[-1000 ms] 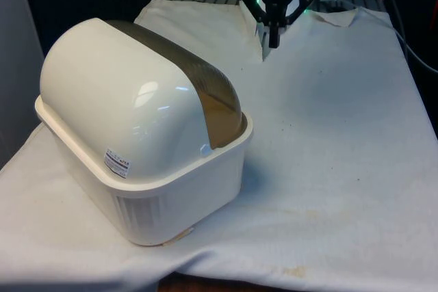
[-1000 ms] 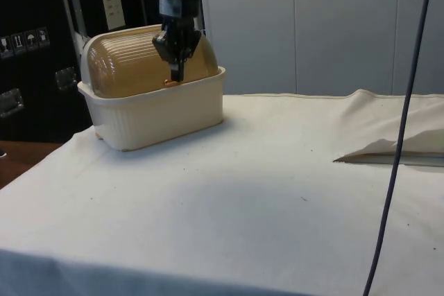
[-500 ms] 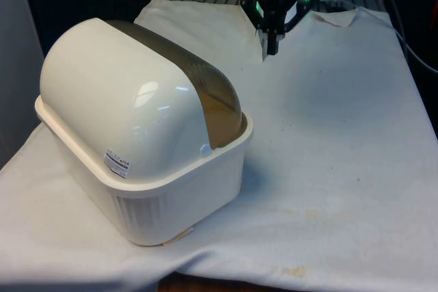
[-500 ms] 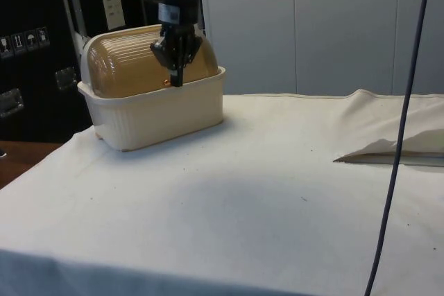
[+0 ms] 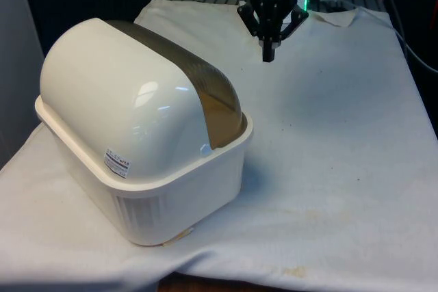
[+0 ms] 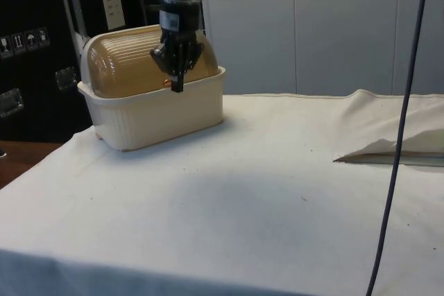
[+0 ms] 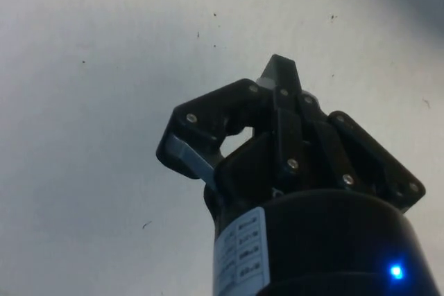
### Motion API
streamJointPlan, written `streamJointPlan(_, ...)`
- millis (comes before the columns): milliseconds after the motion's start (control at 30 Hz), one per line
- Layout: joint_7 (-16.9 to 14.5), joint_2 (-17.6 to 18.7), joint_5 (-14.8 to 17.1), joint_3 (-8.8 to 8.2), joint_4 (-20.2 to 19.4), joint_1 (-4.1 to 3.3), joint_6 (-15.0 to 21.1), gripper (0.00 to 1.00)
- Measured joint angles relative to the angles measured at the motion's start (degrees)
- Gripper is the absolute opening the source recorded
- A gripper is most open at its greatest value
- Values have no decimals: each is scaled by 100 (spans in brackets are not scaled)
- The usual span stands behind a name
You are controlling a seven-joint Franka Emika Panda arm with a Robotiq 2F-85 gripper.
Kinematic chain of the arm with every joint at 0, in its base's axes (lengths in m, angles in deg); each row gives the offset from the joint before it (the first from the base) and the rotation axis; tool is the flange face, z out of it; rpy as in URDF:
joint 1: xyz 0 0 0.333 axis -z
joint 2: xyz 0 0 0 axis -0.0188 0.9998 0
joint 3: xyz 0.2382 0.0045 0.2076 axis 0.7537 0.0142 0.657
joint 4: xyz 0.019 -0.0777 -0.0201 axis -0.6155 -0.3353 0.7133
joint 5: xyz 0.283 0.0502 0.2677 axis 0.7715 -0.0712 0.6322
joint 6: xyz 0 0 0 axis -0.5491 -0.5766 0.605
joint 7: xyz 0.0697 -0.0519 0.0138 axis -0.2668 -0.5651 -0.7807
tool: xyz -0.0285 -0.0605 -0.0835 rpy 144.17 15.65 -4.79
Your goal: Open the lid, then close it.
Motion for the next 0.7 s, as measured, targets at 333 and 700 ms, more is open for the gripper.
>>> streamJointPlan(333, 109, 57, 0, -23, -126, 23, 321, 0)
streamJointPlan(700, 281, 246, 0, -40, -189, 52, 848, 0)
